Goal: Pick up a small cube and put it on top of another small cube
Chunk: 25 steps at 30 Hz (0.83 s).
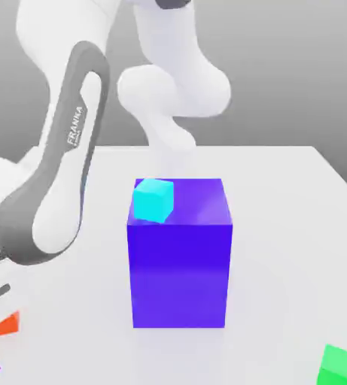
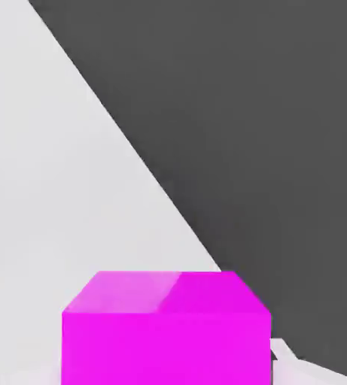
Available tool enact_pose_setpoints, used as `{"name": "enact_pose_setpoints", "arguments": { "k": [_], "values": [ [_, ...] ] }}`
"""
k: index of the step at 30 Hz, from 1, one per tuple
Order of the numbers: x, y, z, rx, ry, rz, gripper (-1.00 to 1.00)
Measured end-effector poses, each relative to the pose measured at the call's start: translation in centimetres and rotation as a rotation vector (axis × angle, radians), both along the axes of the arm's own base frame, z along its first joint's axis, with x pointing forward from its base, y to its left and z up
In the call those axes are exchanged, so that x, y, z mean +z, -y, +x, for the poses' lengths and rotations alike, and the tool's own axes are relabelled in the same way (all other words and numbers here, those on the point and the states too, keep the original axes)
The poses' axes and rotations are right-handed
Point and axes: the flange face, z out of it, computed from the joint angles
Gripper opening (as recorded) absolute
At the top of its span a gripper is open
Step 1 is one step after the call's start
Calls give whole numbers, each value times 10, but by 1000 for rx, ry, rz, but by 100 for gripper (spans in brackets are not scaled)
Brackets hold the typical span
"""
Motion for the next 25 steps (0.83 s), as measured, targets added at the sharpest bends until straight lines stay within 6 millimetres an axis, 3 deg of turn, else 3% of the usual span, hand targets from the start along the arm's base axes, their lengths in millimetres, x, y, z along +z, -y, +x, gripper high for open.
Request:
{"name": "enact_pose_setpoints", "arguments": {
  "k": [4,9,13,17,19,21,22,25],
  "values": [
    [8,-100,19,28,-2,3,-100],
    [19,-225,17,65,-5,2,-100],
    [28,-326,-4,97,-4,-2,-100],
    [38,-425,-46,132,0,-8,-100],
    [21,-445,-57,139,2,-10,-100],
    [-7,-450,-60,141,2,-11,-100],
    [-18,-451,-60,142,2,-11,100],
    [-18,-451,-60,142,2,-11,100]
  ]
}}
